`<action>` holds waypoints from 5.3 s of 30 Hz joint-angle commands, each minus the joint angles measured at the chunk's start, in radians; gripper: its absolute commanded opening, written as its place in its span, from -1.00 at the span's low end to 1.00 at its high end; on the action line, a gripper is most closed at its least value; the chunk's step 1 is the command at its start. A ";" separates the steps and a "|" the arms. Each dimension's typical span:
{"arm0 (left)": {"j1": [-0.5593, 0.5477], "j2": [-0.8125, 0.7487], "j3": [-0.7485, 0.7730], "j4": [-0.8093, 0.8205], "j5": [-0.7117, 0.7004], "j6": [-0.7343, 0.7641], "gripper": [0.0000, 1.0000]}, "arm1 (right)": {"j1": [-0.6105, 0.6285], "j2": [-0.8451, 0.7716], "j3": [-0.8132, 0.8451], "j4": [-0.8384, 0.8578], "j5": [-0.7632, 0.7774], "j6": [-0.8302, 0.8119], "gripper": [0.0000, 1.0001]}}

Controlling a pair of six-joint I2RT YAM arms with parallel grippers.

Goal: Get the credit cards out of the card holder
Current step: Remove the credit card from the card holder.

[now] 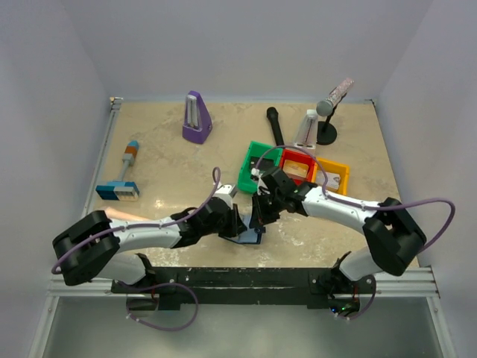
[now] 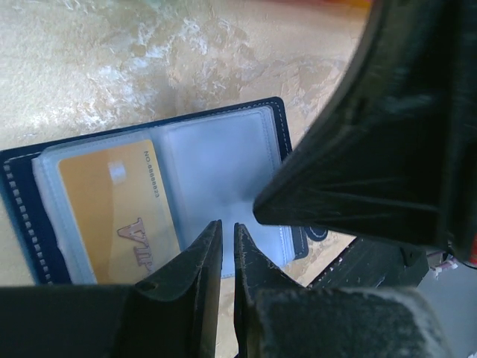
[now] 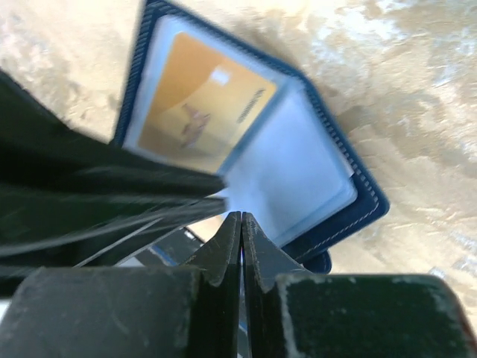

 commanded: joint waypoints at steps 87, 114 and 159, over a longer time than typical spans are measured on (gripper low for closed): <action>0.051 -0.279 -0.154 -0.204 -0.207 -0.175 -0.74 | 0.229 0.104 0.099 -0.170 0.067 -0.199 -0.72; 0.049 -0.285 -0.163 -0.207 -0.176 -0.155 -0.73 | 0.156 -0.002 0.087 -0.167 0.064 -0.222 -0.31; 0.051 -0.246 -0.183 -0.228 -0.237 -0.160 -0.75 | -0.008 0.287 0.062 0.324 -0.221 0.026 -0.27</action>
